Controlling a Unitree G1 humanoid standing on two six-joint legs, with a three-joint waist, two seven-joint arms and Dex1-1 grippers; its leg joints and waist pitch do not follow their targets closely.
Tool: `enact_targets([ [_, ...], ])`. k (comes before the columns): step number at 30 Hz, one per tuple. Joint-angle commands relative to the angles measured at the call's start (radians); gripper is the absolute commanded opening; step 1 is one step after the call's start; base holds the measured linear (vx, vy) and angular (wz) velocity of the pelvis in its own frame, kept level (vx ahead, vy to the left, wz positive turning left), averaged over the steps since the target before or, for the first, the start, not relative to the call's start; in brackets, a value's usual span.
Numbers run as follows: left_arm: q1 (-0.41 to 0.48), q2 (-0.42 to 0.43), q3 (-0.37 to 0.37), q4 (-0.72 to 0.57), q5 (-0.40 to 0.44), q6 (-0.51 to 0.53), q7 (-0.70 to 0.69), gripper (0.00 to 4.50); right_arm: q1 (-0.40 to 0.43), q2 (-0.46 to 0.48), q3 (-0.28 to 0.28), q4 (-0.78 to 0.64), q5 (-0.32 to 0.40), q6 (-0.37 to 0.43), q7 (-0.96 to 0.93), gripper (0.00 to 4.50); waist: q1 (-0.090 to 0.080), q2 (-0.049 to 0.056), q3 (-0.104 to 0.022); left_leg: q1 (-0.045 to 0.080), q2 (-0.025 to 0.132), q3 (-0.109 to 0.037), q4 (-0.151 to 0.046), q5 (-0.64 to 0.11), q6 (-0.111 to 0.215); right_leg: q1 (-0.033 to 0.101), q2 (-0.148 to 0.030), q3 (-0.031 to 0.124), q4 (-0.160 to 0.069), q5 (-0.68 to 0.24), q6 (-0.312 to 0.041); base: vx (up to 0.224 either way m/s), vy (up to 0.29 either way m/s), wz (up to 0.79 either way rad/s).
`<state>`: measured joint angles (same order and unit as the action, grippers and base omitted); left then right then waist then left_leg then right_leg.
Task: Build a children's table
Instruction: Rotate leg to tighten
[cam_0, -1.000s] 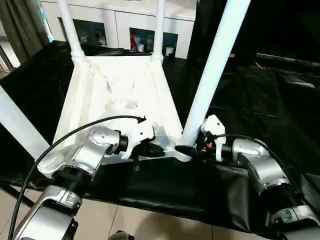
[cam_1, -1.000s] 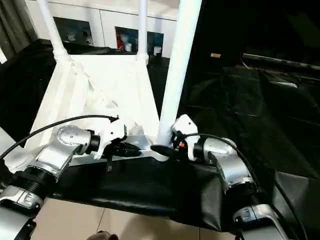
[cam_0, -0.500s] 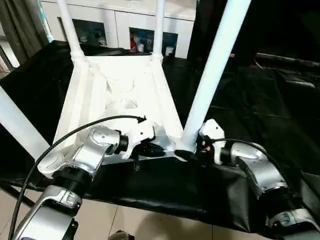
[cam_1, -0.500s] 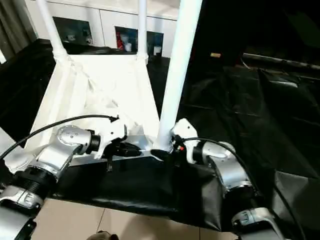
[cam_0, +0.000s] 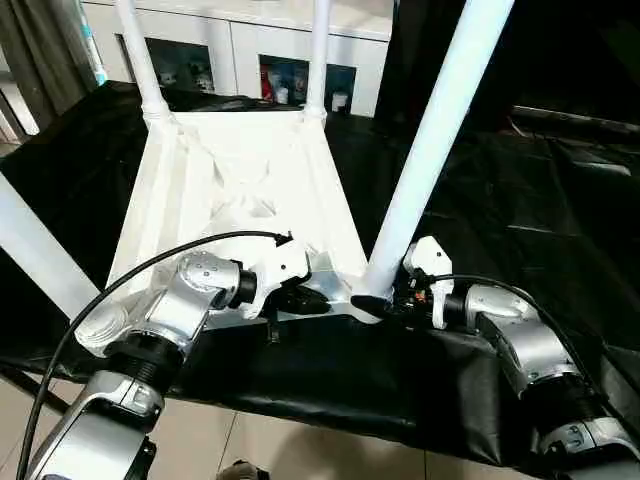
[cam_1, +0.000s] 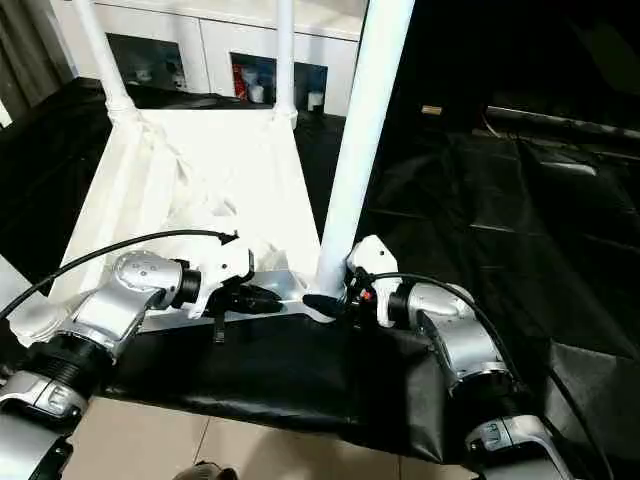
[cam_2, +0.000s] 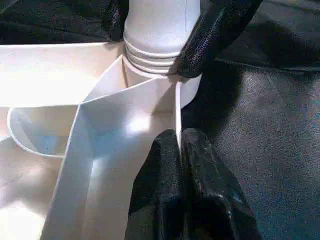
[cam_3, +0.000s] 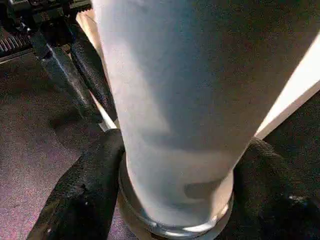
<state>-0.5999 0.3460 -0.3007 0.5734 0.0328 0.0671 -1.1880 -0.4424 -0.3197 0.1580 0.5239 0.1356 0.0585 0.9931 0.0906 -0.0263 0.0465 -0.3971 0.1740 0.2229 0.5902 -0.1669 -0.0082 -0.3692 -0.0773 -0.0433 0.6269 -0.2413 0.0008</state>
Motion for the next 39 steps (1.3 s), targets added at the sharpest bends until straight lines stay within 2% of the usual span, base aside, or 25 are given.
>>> enact_targets([
  [1,-0.001,-0.008,-0.019,-0.022,-0.006,0.001,-0.012,0.0,0.012,-0.007,-0.001,-0.012,0.002,0.011,0.014,2.78,-0.004,0.007,-0.061,0.041,0.075,-0.041,-0.068,-0.185,0.018,0.022,-0.082,0.043,-0.064,0.04,-0.264,0.0,0.0,0.0],
  [8,0.006,-0.005,-0.022,-0.029,-0.003,0.007,-0.012,0.0,0.021,-0.007,0.011,-0.011,-0.011,0.009,0.004,2.72,-0.004,0.006,-0.061,0.041,0.075,-0.041,-0.067,-0.182,0.02,0.022,-0.082,0.043,-0.064,0.038,-0.263,0.0,0.0,0.0],
  [9,0.008,-0.005,-0.023,-0.028,0.003,0.01,-0.002,0.0,0.023,0.0,0.007,-0.005,-0.015,0.007,-0.018,2.72,-0.004,0.001,-0.061,0.041,0.075,-0.04,-0.067,-0.177,0.022,0.023,-0.082,0.043,-0.064,0.041,-0.263,0.0,0.0,0.0],
  [10,0.008,-0.005,-0.023,-0.028,0.003,0.01,-0.002,0.0,0.023,0.0,0.007,-0.005,-0.015,0.007,-0.018,2.72,-0.004,0.002,-0.061,0.04,0.075,-0.041,-0.067,-0.176,0.023,0.023,-0.083,0.043,-0.063,0.04,-0.263,0.0,0.0,0.0],
  [12,0.004,-0.026,-0.022,-0.015,0.022,0.025,0.052,0.0,0.013,0.041,-0.025,0.035,-0.027,0.009,-0.141,2.72,-0.006,-0.002,-0.059,0.04,0.075,-0.041,-0.068,-0.181,0.022,0.021,-0.083,0.043,-0.066,0.021,-0.261,0.0,0.0,0.0],
  [13,-0.005,-0.048,-0.024,0.0,0.038,0.035,0.099,0.0,0.004,0.076,-0.05,0.059,-0.029,0.026,-0.231,2.72,-0.009,0.002,-0.055,0.039,0.075,-0.042,-0.072,-0.206,0.01,0.017,-0.086,0.045,-0.071,-0.026,-0.259,0.0,0.0,0.0],
  [14,-0.005,-0.048,-0.024,0.0,0.038,0.035,0.099,0.0,0.004,0.076,-0.05,0.059,-0.029,0.026,-0.231,2.71,-0.014,0.0,-0.051,0.042,0.075,-0.044,-0.077,-0.254,-0.012,0.014,-0.086,0.046,-0.079,-0.104,-0.249,0.0,0.0,0.0],
  [15,-0.014,-0.069,-0.03,0.013,0.055,0.048,0.138,0.0,-0.006,0.114,-0.076,0.074,-0.021,0.052,-0.31,2.71,-0.015,0.003,-0.051,0.044,0.076,-0.047,-0.079,-0.273,-0.025,0.015,-0.088,0.047,-0.081,-0.14,-0.242,0.0,0.0,0.0],
  [17,-0.019,-0.082,-0.034,0.021,0.066,0.056,0.162,0.0,-0.013,0.137,-0.093,0.081,-0.013,0.07,-0.355,2.7,-0.026,0.001,-0.046,0.047,0.076,-0.053,-0.086,-0.351,-0.066,0.01,-0.089,0.049,-0.093,-0.268,-0.206,0.0,0.0,0.0],
  [18,-0.035,-0.119,-0.038,0.044,0.082,0.073,0.219,0.0,-0.032,0.176,-0.105,0.105,-0.022,0.079,-0.444,2.7,-0.029,0.003,-0.048,0.046,0.076,-0.055,-0.087,-0.354,-0.073,0.01,-0.09,0.049,-0.093,-0.274,-0.201,0.0,0.0,0.0],
  [19,-0.035,-0.119,-0.038,0.044,0.082,0.073,0.219,0.0,-0.032,0.176,-0.105,0.105,-0.022,0.079,-0.444,2.7,-0.036,0.001,-0.048,0.046,0.075,-0.056,-0.088,-0.353,-0.084,0.009,-0.088,0.049,-0.092,-0.27,-0.195,0.0,0.0,0.0],
  [20,-0.035,-0.119,-0.038,0.044,0.082,0.073,0.219,0.0,-0.032,0.176,-0.105,0.105,-0.022,0.079,-0.444,2.7,-0.038,0.002,-0.049,0.046,0.074,-0.056,-0.088,-0.353,-0.083,0.009,-0.088,0.049,-0.093,-0.269,-0.193,0.0,0.0,0.0],
  [21,-0.065,-0.19,-0.045,0.086,0.106,0.099,0.319,0.0,-0.068,0.243,-0.115,0.153,-0.047,0.064,-0.593,2.7,-0.04,0.003,-0.049,0.044,0.073,-0.051,-0.086,-0.329,-0.074,0.006,-0.086,0.052,-0.093,-0.225,-0.193,0.0,0.0,0.0],
  [22,-0.071,-0.204,-0.047,0.093,0.11,0.103,0.338,0.0,-0.075,0.256,-0.116,0.162,-0.052,0.059,-0.621,2.7,-0.042,0.004,-0.049,0.047,0.073,-0.05,-0.085,-0.331,-0.078,0.002,-0.085,0.053,-0.093,-0.216,-0.199,0.0,0.0,0.0],
  [24,-0.089,-0.244,-0.06,0.12,0.131,0.101,0.393,0.0,-0.103,0.305,-0.116,0.188,-0.064,0.031,-0.701,2.7,-0.045,0.002,-0.052,0.046,0.071,-0.052,-0.085,-0.322,-0.081,0.005,-0.087,0.051,-0.092,-0.212,-0.206,0.0,0.0,0.0],
  [26,-0.092,-0.25,-0.064,0.123,0.138,0.095,0.403,0.0,-0.109,0.318,-0.118,0.19,-0.065,0.018,-0.709,2.7,-0.041,0.001,-0.054,0.045,0.071,-0.049,-0.081,-0.298,-0.063,0.009,-0.087,0.052,-0.092,-0.164,-0.204,0.0,0.0,0.0],
  [27,-0.092,-0.25,-0.064,0.123,0.139,0.093,0.405,0.0,-0.11,0.32,-0.119,0.19,-0.065,0.013,-0.709,2.7,-0.039,0.001,-0.058,0.041,0.069,-0.047,-0.078,-0.253,-0.042,0.015,-0.085,0.051,-0.086,-0.095,-0.207,0.0,0.0,0.0],
  [28,-0.089,-0.248,-0.064,0.117,0.141,0.091,0.402,0.0,-0.107,0.32,-0.113,0.181,-0.065,0.0,-0.679,3.05,-0.038,-0.001,-0.06,0.038,0.068,-0.045,-0.075,-0.206,-0.017,0.02,-0.082,0.05,-0.079,-0.02,-0.215,0.0,0.0,0.0],
  [29,-0.085,-0.243,-0.062,0.11,0.139,0.085,0.392,0.0,-0.102,0.317,-0.113,0.167,-0.057,-0.008,-0.65,3.4,-0.036,-0.001,-0.06,0.037,0.067,-0.044,-0.073,-0.188,-0.006,0.021,-0.082,0.049,-0.077,0.008,-0.219,0.0,0.0,0.0],
  [31,-0.072,-0.216,-0.054,0.09,0.13,0.062,0.349,0.0,-0.083,0.292,-0.112,0.116,-0.022,-0.019,-0.536,3.46,-0.032,-0.003,-0.061,0.034,0.067,-0.042,-0.068,-0.152,0.037,0.026,-0.082,0.047,-0.072,0.07,-0.231,0.0,0.0,0.0],
  [33,-0.066,-0.2,-0.047,0.086,0.123,0.051,0.323,0.0,-0.072,0.264,-0.099,0.086,-0.007,-0.013,-0.457,3.6,-0.029,-0.004,-0.063,0.032,0.069,-0.042,-0.066,-0.137,0.056,0.028,-0.083,0.046,-0.069,0.086,-0.234,0.0,0.0,0.0],
  [34,-0.061,-0.185,-0.046,0.077,0.115,0.04,0.298,0.0,-0.06,0.236,-0.082,0.057,0.003,0.007,-0.397,3.84,-0.028,-0.006,-0.062,0.033,0.069,-0.042,-0.065,-0.136,0.065,0.029,-0.082,0.045,-0.07,0.086,-0.239,0.0,0.0,0.0],
  [36,-0.043,-0.15,-0.042,0.05,0.092,0.031,0.235,0.0,-0.033,0.168,-0.048,-0.002,0.011,0.037,-0.288,3.94,-0.026,-0.006,-0.059,0.031,0.07,-0.043,-0.064,-0.137,0.077,0.029,-0.08,0.043,-0.069,0.081,-0.24,0.0,0.0,0.0],
  [38,-0.033,-0.131,-0.042,0.036,0.078,0.023,0.201,0.0,-0.02,0.131,-0.035,-0.028,0.015,0.047,-0.24,4.06,-0.028,-0.004,-0.058,0.032,0.073,-0.043,-0.067,-0.158,0.071,0.025,-0.081,0.044,-0.072,0.044,-0.243,0.0,0.0,0.0],
  [39,-0.021,-0.107,-0.04,0.017,0.056,0.015,0.149,0.0,-0.007,0.085,-0.027,-0.052,0.026,0.058,-0.177,4.06,-0.028,-0.006,-0.055,0.034,0.073,-0.043,-0.069,-0.182,0.061,0.024,-0.082,0.044,-0.077,-0.003,-0.243,0.0,0.0,0.0],
])
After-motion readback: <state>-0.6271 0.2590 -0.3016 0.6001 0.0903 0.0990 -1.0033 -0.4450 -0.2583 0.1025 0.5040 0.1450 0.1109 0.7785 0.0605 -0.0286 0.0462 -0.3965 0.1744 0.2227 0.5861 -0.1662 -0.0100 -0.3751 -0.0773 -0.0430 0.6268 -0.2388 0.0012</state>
